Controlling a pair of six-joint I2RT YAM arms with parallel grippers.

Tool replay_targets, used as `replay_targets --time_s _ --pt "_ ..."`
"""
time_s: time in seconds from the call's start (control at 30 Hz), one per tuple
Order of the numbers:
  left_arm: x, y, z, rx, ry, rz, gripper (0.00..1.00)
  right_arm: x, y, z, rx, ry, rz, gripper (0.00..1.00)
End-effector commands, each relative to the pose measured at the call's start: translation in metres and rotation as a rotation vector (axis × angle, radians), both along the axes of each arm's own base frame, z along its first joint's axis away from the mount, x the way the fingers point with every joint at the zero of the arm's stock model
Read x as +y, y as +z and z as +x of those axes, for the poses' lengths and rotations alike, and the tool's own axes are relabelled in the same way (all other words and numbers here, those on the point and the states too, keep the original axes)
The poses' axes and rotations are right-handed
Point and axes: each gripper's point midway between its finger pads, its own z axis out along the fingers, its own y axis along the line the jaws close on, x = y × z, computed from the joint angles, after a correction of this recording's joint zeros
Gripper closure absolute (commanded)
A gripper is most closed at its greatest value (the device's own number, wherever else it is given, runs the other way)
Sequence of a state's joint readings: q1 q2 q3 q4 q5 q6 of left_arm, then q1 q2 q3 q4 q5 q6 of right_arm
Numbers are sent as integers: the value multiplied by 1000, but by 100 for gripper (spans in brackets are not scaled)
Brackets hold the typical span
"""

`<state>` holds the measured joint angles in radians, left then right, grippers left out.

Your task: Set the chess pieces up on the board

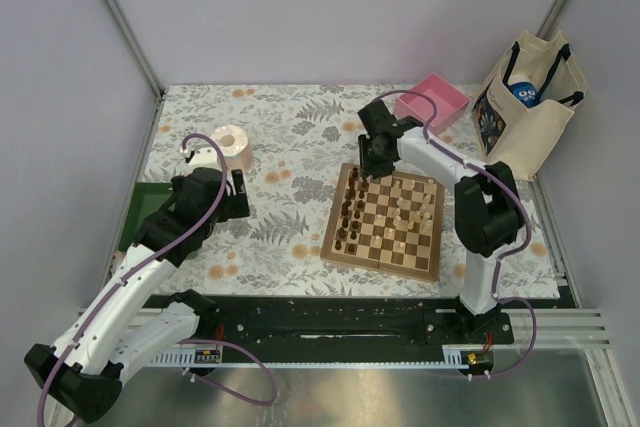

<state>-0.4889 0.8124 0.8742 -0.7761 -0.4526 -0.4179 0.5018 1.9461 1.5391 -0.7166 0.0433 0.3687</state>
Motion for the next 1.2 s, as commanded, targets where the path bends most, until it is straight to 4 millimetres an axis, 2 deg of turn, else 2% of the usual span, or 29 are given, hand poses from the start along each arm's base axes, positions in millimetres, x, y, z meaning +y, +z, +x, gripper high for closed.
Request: replay_targets --time_s 0.0,0.07,0.1,0.13,0.17,0.23,0.37,0.5,0.67,0.87,1.03,1.17 --pt "1 -1 4 -2 3 6 1 -17 86 7 -202 -31 23 58" --pt "0 -1 4 -2 3 5 1 -26 98 -2 -228 -52 32 52" --pt "-1 -2 4 3 0 5 1 -31 104 -7 -241 -64 35 44" --pt "0 -2 4 2 2 5 1 -34 112 -13 -257 -69 47 32" --pt "0 -3 4 4 7 6 1 -38 118 -19 -271 -78 55 25" --pt "-1 -3 5 7 5 8 1 -43 124 -31 -278 -79 73 23" --pt "-9 -7 7 27 -33 -6 1 -50 133 -57 -324 -74 133 1" --pt "-14 -10 10 50 -38 -10 1 -56 137 -75 -443 -69 220 1" --pt "-14 -6 11 37 -23 -23 1 -71 128 -102 -430 -51 201 0" --pt "-3 5 6 -32 16 -39 1 -91 96 -115 -338 -129 106 0" --pt "2 14 2 -74 30 -49 1 -84 73 -125 -230 -110 106 1" --pt "-1 11 1 -61 7 -48 1 -85 63 -129 -187 -93 81 0"
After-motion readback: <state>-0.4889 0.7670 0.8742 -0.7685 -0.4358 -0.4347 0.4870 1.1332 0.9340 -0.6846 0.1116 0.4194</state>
